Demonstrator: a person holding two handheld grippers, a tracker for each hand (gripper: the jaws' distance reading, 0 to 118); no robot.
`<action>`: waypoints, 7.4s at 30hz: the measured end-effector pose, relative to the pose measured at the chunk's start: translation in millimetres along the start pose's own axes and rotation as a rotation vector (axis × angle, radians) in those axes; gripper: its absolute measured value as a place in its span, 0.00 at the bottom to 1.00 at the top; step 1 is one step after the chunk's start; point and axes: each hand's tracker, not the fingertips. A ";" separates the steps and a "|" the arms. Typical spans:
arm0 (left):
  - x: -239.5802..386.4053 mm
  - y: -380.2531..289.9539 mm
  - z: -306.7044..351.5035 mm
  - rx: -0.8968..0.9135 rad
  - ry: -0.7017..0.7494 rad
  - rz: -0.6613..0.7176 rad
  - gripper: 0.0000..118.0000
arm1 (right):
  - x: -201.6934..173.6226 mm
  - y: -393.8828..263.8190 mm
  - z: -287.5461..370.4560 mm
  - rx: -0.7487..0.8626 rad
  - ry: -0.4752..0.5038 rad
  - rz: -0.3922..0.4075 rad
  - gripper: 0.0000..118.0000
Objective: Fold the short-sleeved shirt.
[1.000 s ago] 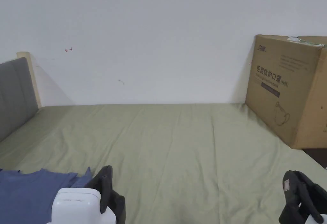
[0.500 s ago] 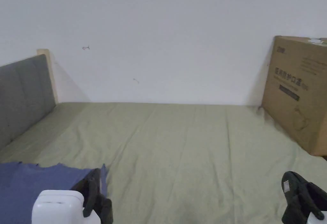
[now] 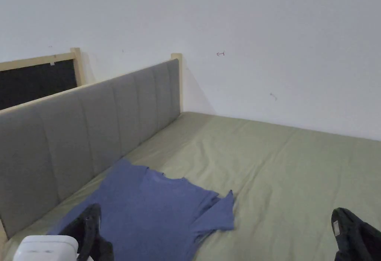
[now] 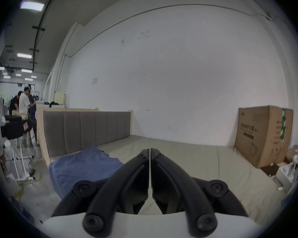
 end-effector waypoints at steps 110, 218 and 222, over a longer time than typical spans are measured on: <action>101.7 -13.5 -103.7 -0.461 -0.433 0.075 0.00 | 174.3 -12.2 112.1 -0.059 -0.500 -0.326 0.02; 161.6 -135.7 -216.2 -0.853 -0.600 0.035 0.01 | 261.5 -158.7 -111.0 -1.062 -0.087 -0.306 0.06; 119.7 -124.3 -179.9 -0.923 -0.603 0.024 0.01 | 245.2 -135.0 -56.4 -1.133 -0.029 -0.265 0.06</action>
